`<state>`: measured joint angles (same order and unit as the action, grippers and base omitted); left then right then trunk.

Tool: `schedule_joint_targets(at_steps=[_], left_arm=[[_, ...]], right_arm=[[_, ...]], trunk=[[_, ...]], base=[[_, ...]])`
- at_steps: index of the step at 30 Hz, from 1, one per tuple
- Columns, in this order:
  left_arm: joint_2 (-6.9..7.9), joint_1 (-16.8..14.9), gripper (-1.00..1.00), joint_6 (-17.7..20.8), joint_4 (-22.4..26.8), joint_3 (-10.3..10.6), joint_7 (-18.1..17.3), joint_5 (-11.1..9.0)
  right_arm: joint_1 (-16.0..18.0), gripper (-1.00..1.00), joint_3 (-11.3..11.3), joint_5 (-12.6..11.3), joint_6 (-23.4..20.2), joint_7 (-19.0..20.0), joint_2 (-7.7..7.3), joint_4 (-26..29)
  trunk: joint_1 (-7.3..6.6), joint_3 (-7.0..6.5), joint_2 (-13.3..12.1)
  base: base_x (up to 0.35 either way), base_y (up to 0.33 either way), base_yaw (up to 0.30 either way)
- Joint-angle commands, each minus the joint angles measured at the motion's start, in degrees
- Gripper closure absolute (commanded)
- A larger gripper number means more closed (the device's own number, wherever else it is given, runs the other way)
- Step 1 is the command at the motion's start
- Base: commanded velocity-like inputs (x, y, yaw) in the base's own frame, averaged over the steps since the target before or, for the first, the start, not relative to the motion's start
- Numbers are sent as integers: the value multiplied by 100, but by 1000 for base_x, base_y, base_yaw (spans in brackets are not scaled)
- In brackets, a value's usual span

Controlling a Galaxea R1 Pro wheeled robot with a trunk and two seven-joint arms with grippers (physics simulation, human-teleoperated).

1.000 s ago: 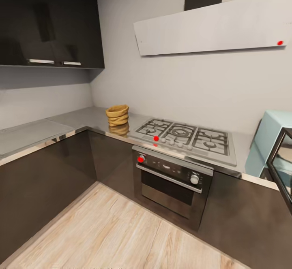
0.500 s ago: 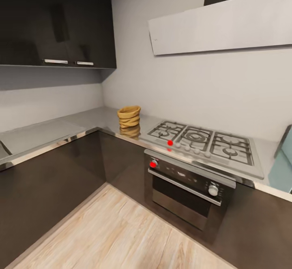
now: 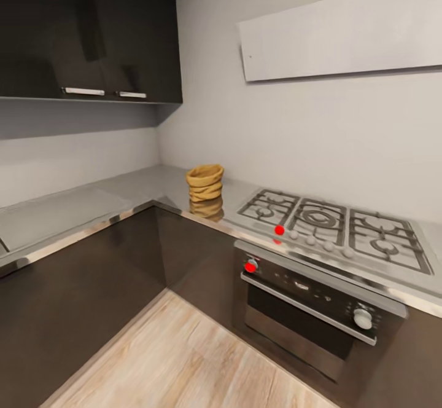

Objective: In the kitchen, take the popcorn bag from the countertop, put it into the microwave, and heat it until the popcorn is cooked so the cooked popcorn ends up inside the bag.

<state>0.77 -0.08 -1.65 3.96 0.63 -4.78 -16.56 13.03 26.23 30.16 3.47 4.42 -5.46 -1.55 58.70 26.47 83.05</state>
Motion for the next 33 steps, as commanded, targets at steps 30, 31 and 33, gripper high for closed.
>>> schedule_joint_targets(at_steps=[30,31,33], left_arm=[[-33,-1,-100,16,-44,-45,1383,-102],[-33,-1,-100,16,-44,-45,1383,-102],[-33,-1,-100,16,-44,-45,1383,-102]], right_arm=[[6,-100,35,51,22,24,28,-17],[6,-100,36,51,22,24,36,-19],[6,-100,32,51,22,24,45,-20]], trunk=[[3,5,3],[3,5,3],[3,5,3]], base=[[288,240,0],[283,246,0],[283,246,0]])
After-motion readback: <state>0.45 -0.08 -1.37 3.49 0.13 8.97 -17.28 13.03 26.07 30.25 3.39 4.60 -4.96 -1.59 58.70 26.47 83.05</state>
